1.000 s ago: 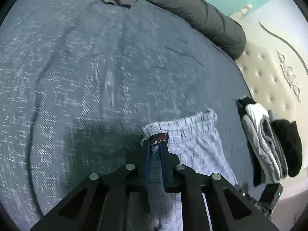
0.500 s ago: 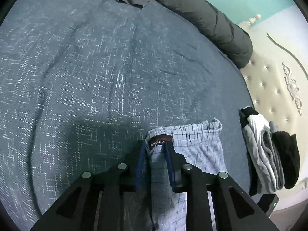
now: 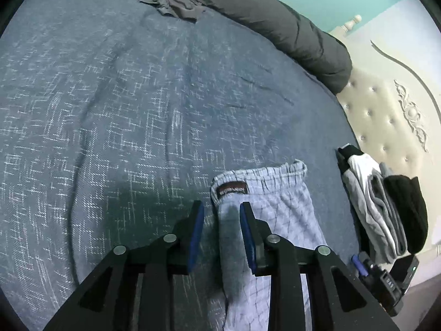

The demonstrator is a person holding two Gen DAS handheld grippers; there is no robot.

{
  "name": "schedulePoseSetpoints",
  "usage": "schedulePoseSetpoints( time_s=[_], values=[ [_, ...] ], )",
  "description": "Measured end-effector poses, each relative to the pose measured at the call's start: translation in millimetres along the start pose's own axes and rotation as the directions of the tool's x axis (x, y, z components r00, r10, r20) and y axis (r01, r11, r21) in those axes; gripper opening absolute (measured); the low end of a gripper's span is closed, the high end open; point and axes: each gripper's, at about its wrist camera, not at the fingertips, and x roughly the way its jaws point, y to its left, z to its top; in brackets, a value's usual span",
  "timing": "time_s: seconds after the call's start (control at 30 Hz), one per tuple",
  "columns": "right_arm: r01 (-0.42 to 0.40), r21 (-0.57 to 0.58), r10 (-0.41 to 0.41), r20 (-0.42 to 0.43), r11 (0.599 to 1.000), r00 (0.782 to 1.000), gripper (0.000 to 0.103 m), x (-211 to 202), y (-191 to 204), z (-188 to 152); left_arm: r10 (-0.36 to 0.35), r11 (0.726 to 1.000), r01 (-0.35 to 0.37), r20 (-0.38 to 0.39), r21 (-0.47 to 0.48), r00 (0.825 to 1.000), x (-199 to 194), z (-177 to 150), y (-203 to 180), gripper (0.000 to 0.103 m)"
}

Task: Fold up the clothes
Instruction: 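Grasp the plaid pants waistband with the right tool beside the left tool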

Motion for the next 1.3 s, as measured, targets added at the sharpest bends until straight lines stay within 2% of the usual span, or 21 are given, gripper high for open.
schedulePoseSetpoints(
  time_s=[0.07, 0.17, 0.33, 0.7, 0.8, 0.87, 1.0, 1.13, 1.23, 1.3],
  values=[
    [-0.02, -0.07, 0.018, -0.029, 0.997, 0.999, 0.035, 14, 16, 10, -0.004, 1.0, 0.004, -0.019, 0.023, 1.0, 5, -1, -4, 0.029],
    [-0.013, -0.149, -0.001, -0.088, 0.989, 0.996, 0.035, 42, 34, 17, -0.014, 0.998, 0.016, -0.03, 0.063, 0.999, 11, -6, -11, 0.029],
    [-0.012, -0.28, -0.041, -0.181, 0.96, 0.983, 0.035, 90, 64, 30, -0.028, 0.998, 0.031, -0.044, 0.056, 0.999, 22, -6, -8, 0.029],
    [-0.051, -0.534, -0.165, -0.349, 0.844, 0.922, 0.035, 193, 127, 57, -0.071, 0.997, 0.072, -0.027, 0.031, 0.997, 27, 2, 4, 0.028],
    [-0.046, -0.543, -0.184, -0.361, 0.838, 0.914, 0.035, 210, 130, 58, -0.081, 0.996, 0.082, -0.015, 0.041, 0.997, 27, 2, 3, 0.028],
    [-0.038, -0.535, -0.188, -0.362, 0.844, 0.913, 0.034, 220, 130, 62, -0.077, 0.996, 0.077, -0.002, 0.046, 0.997, 25, 3, 4, 0.019],
    [-0.032, -0.481, -0.171, -0.372, 0.876, 0.912, 0.034, 231, 126, 71, -0.074, 0.997, 0.074, 0.011, 0.015, 0.997, 24, 3, 8, 0.018],
    [-0.067, -0.398, -0.108, -0.401, 0.915, 0.91, 0.034, 232, 120, 79, -0.088, 0.996, 0.089, 0.022, -0.02, 0.996, 18, 2, 10, 0.019],
    [-0.088, -0.378, -0.093, -0.434, 0.922, 0.896, 0.035, 237, 117, 80, -0.092, 0.995, 0.094, 0.029, -0.043, 0.995, 15, 2, 13, 0.021],
    [-0.091, -0.391, -0.098, -0.439, 0.916, 0.893, 0.036, 239, 116, 78, -0.101, 0.993, 0.101, 0.009, -0.059, 0.995, 21, 2, 14, 0.033]
  ],
)
